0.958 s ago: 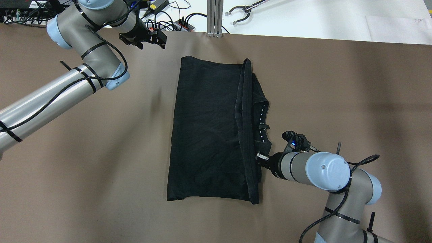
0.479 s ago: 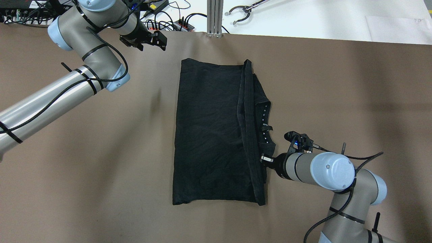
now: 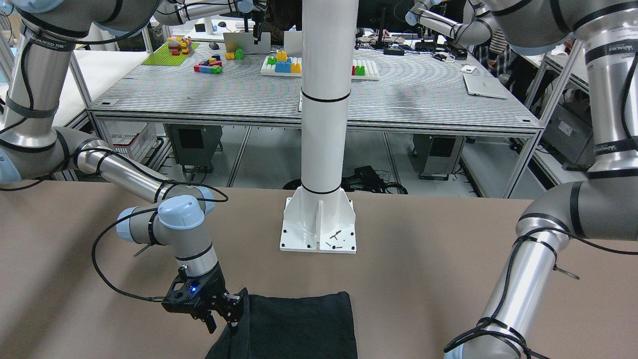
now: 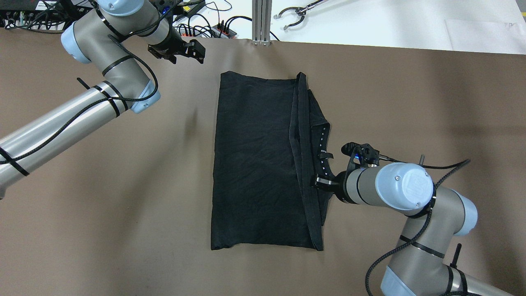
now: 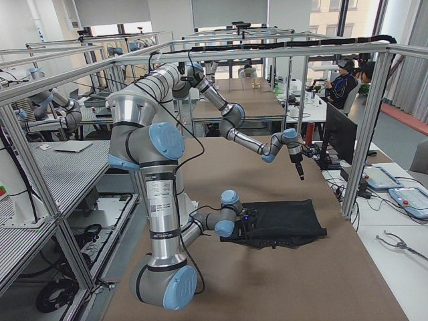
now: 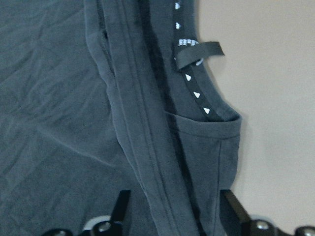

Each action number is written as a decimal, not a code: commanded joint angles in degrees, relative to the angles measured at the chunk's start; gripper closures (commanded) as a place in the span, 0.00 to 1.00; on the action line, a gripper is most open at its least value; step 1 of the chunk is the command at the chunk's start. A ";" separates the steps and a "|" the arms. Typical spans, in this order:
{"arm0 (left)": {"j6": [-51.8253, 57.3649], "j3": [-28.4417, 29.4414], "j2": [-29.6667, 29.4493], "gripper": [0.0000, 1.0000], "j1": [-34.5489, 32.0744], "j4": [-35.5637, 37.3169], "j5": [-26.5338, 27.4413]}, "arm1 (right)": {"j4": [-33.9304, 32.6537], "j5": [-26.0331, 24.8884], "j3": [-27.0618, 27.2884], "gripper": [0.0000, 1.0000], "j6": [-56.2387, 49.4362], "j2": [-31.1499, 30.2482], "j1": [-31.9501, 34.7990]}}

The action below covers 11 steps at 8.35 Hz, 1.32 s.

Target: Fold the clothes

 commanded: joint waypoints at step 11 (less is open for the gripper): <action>-0.11 -1.40 1.26 0.05 0.47 -0.22 -0.06 | -25.01 -4.72 -19.58 0.06 -17.99 20.78 1.35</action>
